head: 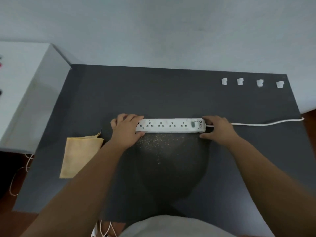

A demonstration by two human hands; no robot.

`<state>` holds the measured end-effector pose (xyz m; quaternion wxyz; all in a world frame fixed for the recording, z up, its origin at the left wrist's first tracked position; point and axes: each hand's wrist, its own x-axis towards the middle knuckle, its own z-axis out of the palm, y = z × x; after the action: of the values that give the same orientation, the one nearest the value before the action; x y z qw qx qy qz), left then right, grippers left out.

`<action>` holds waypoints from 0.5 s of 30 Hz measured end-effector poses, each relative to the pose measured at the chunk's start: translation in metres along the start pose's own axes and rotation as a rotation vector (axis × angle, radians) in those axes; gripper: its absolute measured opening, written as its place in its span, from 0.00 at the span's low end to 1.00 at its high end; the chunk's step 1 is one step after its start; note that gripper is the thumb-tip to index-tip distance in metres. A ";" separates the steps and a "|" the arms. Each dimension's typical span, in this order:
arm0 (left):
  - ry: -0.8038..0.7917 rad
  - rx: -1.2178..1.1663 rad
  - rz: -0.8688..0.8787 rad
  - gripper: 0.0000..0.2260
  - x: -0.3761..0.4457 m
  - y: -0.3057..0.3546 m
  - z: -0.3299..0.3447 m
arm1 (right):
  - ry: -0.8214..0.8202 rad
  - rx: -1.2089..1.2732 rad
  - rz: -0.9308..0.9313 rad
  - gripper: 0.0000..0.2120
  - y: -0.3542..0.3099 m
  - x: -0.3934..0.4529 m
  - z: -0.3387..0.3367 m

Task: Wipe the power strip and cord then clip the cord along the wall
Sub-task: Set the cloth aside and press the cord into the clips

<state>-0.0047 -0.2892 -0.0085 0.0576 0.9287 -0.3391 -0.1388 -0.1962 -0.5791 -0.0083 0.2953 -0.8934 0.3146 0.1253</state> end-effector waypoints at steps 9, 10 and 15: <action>0.064 0.073 0.006 0.26 0.002 0.007 -0.020 | 0.055 0.045 -0.116 0.27 0.001 0.011 -0.029; 0.081 0.074 0.006 0.26 0.006 0.008 -0.026 | 0.070 0.055 -0.127 0.27 -0.001 0.015 -0.034; 0.127 0.102 0.013 0.26 0.046 0.007 -0.058 | 0.094 0.183 -0.165 0.30 -0.019 0.047 -0.061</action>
<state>0.0420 -0.3241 0.0382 0.0325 0.9351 -0.3474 -0.0617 -0.1460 -0.6272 0.0297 0.3700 -0.8904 0.2635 0.0292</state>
